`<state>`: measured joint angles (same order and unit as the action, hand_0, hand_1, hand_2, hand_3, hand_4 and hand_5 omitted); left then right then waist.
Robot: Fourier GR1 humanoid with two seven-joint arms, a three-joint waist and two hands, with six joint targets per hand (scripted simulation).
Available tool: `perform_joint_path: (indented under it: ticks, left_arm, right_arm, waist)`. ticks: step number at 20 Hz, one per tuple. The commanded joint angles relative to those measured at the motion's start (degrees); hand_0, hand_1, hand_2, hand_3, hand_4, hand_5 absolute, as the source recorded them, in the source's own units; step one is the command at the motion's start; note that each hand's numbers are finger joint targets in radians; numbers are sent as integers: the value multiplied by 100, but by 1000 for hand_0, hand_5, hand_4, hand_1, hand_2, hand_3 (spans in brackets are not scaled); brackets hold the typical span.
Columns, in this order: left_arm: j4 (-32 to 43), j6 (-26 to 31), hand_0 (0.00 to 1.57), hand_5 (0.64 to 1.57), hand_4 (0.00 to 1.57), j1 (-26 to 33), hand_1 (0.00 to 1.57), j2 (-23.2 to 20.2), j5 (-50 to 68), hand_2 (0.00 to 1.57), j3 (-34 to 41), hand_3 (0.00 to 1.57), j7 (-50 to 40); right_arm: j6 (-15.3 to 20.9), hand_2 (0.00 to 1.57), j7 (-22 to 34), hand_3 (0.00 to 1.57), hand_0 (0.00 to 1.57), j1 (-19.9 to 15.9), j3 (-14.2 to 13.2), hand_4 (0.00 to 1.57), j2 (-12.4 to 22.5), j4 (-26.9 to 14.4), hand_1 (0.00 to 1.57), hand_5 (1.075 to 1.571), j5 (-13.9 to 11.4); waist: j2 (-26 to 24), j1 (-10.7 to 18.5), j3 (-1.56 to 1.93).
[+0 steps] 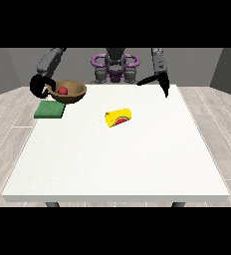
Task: Pick the cup and pour the ball into the bowl, then pick the bowl and place it on the pad
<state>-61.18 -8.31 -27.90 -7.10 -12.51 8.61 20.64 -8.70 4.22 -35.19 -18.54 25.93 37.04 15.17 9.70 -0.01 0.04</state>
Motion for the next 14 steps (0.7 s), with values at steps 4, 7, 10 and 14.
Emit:
perform_joint_path:
  ticks: [4, 7, 10, 14]
  left_arm:
    - [-640, -456, 0, 1565, 0, -581, 0, 346, -391, 0, -473, 0, -10]
    - [-1375, -450, 0, 1564, 0, -585, 0, 347, -461, 0, -637, 0, -328]
    - [-1637, -455, 0, 1563, 0, -329, 0, 215, -411, 0, -532, 0, -233]
    - [-2120, -371, 0, 1563, 0, -412, 0, 57, -463, 0, -576, 0, -381]
  right_arm:
    - [-619, 1571, -593, 1366, 1571, -397, -694, 1031, 891, -655, 1571, 1562, 424]
    - [-1005, 1571, -1319, 1344, 1571, -102, -875, 1006, 1241, -1057, 1571, 1567, 396]
    - [-1050, 1571, -1891, 351, 1571, 126, -776, 1024, 1399, -1099, 1571, 1569, 152]
    - [-1186, 1571, -1826, 0, 1571, -333, -917, 1035, 1844, -1404, 1571, 1569, 209]
  waist:
    - [1203, 361, 7]
    - [1616, 467, 19]
    - [1700, 390, 11]
    - [2095, 447, 12]
